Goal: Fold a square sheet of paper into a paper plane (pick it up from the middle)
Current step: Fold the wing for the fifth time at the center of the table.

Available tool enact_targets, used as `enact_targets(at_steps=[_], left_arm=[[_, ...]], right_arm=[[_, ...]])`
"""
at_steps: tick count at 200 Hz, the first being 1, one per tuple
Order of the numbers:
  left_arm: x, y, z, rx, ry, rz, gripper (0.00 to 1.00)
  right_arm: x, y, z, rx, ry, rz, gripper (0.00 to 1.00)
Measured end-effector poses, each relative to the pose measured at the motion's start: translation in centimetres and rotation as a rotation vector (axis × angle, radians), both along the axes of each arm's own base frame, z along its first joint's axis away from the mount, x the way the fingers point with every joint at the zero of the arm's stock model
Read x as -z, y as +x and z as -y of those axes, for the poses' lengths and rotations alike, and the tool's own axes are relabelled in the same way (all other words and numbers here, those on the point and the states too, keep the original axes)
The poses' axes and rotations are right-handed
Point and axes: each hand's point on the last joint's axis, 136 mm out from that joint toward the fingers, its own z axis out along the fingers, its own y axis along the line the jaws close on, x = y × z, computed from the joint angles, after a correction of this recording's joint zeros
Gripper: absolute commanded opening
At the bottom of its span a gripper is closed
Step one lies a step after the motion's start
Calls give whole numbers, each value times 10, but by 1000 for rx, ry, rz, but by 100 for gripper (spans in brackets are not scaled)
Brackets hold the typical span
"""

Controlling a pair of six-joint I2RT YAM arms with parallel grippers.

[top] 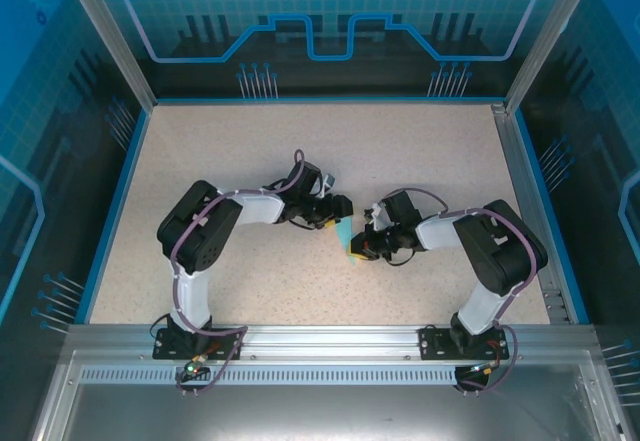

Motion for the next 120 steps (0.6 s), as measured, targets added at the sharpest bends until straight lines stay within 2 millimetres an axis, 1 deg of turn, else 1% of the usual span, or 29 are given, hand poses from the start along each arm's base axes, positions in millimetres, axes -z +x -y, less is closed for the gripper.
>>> enact_targets(at_steps=[74, 120], left_arm=[[0, 19, -8, 16, -4, 12, 59], [0, 40, -17, 7, 12, 26, 59]], right_arm=[[1, 0, 0, -7, -4, -1, 2], [1, 0, 0, -10, -7, -5, 2]])
